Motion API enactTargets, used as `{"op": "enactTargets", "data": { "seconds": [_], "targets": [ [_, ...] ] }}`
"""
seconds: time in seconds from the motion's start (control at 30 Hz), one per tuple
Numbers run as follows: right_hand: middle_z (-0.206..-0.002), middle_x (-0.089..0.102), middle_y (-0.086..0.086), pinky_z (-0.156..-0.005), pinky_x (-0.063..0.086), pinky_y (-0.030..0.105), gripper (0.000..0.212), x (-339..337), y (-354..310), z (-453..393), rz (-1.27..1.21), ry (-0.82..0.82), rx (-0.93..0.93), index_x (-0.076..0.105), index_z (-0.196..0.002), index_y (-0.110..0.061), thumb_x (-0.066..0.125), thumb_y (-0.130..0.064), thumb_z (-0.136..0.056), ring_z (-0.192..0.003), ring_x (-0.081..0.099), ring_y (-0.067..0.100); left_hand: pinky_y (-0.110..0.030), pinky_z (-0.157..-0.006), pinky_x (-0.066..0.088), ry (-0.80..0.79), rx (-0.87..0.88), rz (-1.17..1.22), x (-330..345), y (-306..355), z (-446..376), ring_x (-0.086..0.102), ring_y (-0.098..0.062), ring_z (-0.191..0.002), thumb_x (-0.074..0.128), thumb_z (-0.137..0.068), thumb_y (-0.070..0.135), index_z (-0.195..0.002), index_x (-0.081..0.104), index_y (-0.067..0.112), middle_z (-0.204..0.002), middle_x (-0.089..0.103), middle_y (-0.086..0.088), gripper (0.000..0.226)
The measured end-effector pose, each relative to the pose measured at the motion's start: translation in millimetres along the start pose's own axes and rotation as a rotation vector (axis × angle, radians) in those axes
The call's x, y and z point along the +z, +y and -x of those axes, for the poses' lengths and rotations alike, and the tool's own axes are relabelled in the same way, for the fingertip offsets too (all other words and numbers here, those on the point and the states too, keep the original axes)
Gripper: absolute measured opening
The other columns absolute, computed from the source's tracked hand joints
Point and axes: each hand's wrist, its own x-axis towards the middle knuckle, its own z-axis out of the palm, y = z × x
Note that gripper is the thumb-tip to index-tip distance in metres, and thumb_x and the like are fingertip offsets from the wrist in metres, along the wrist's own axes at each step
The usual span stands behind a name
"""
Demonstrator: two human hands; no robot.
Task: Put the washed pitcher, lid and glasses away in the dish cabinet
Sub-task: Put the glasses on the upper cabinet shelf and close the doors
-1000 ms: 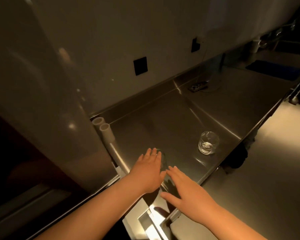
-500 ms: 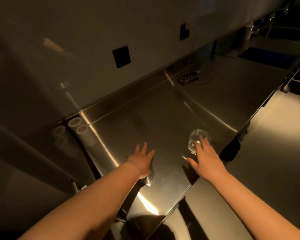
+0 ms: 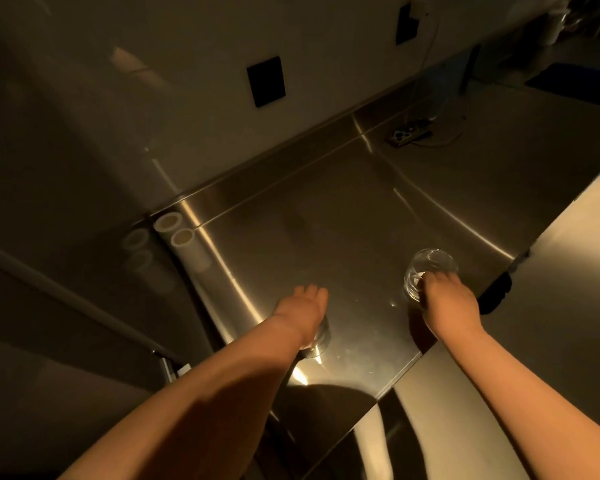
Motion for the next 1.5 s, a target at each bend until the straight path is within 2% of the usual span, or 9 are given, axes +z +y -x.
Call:
{"op": "enactTargets", "data": {
  "seconds": [0.17, 0.4, 0.6, 0.83, 0.97, 1.1, 1.2, 1.33, 1.5],
  "targets": [
    [-0.1, 0.064, 0.007, -0.065, 0.033, 0.03, 0.024, 2.2, 3.8, -2.1, -0.031, 0.055, -0.014, 0.059, -0.098, -0.012, 0.057, -0.001, -0.077, -0.099, 0.053, 0.028, -0.036, -0.09, 0.042, 0.048, 0.002, -0.012, -4.7, 4.1, 3.5, 0.041, -0.03, -0.121, 0.069, -0.082, 0.018, -0.129, 0.035, 0.01, -0.132, 0.04, -0.011, 0.059],
    [-0.082, 0.062, 0.007, -0.063, 0.031, 0.029, 0.026, -15.5, 1.8, 25.2, -0.085, 0.157, -0.133, 0.058, -0.083, -0.011, 0.062, 0.009, -0.066, -0.084, 0.054, 0.029, -0.036, -0.084, 0.044, 0.134, 0.021, 0.003, -19.7, 14.6, 15.1, 0.041, -0.03, -0.118, 0.066, -0.081, 0.021, -0.127, 0.041, 0.013, -0.127, 0.044, -0.011, 0.053],
    [-0.081, 0.06, 0.002, -0.062, 0.032, 0.03, 0.031, -63.5, -8.0, 64.2, -0.058, 0.182, -0.222, 0.048, -0.077, -0.02, 0.067, 0.001, -0.066, -0.082, 0.054, 0.025, -0.034, -0.078, 0.043, 0.282, 0.04, 0.084, -40.5, 17.7, 53.3, 0.044, -0.027, -0.114, 0.071, -0.077, 0.032, -0.118, 0.044, 0.015, -0.121, 0.048, -0.007, 0.052],
    [-0.096, 0.058, -0.003, -0.073, 0.047, 0.028, 0.028, -127.6, -29.1, 140.0, -0.013, 0.171, -0.255, 0.055, -0.1, -0.023, 0.069, -0.018, -0.076, -0.089, 0.055, 0.018, -0.028, -0.074, 0.042, 0.457, 0.132, 0.139, -75.9, 15.7, 135.9, 0.047, -0.019, -0.107, 0.076, -0.07, 0.037, -0.118, 0.044, 0.022, -0.116, 0.05, 0.002, 0.06],
    [-0.086, 0.059, -0.006, -0.067, 0.047, 0.028, 0.023, -162.9, -43.6, 194.6, 0.021, 0.259, -0.319, 0.058, -0.093, -0.023, 0.071, -0.019, -0.075, -0.081, 0.053, 0.015, -0.027, -0.068, 0.04, 0.579, 0.182, 0.124, -97.4, 20.7, 197.7, 0.046, -0.015, -0.106, 0.075, -0.07, 0.038, -0.122, 0.042, 0.025, -0.116, 0.049, 0.006, 0.063],
    [-0.069, 0.058, -0.005, -0.053, 0.039, 0.024, 0.039, -184.5, -56.5, 239.4, -0.001, 0.395, -0.393, 0.06, -0.077, -0.018, 0.087, -0.008, -0.05, -0.062, 0.054, 0.018, -0.025, -0.067, 0.041, 0.656, 0.214, 0.108, -101.3, 21.5, 258.3, 0.045, -0.011, -0.107, 0.073, -0.072, 0.04, -0.124, 0.041, 0.028, -0.118, 0.048, 0.009, 0.063],
    [-0.07, 0.058, -0.004, -0.055, 0.036, 0.024, 0.035, -196.4, -68.3, 268.1, -0.02, 0.492, -0.458, 0.06, -0.078, -0.018, 0.082, -0.004, -0.055, -0.063, 0.053, 0.019, -0.026, -0.069, 0.044, 0.696, 0.219, 0.107, -95.4, 18.3, 299.7, 0.044, -0.01, -0.107, 0.071, -0.074, 0.041, -0.124, 0.04, 0.031, -0.119, 0.047, 0.011, 0.06],
    [-0.075, 0.06, -0.001, -0.055, 0.045, 0.032, 0.02, -211.3, -89.8, 303.9, -0.037, 0.577, -0.547, 0.06, -0.083, -0.015, 0.069, -0.006, -0.067, -0.067, 0.053, 0.022, -0.025, -0.073, 0.045, 0.737, 0.205, 0.139, -81.7, 8.2, 349.1, 0.042, -0.008, -0.108, 0.067, -0.076, 0.044, -0.125, 0.039, 0.034, -0.12, 0.046, 0.014, 0.057],
    [-0.073, 0.06, 0.0, -0.054, 0.042, 0.031, 0.028, -224.5, -116.0, 343.2, -0.014, 0.573, -0.599, 0.059, -0.08, -0.014, 0.074, -0.003, -0.059, -0.065, 0.053, 0.022, -0.024, -0.075, 0.043, 0.749, 0.14, 0.188, -50.4, -9.9, 403.5, 0.04, -0.005, -0.112, 0.066, -0.073, 0.054, -0.124, 0.037, 0.041, -0.12, 0.044, 0.018, 0.06]
  ]
}}
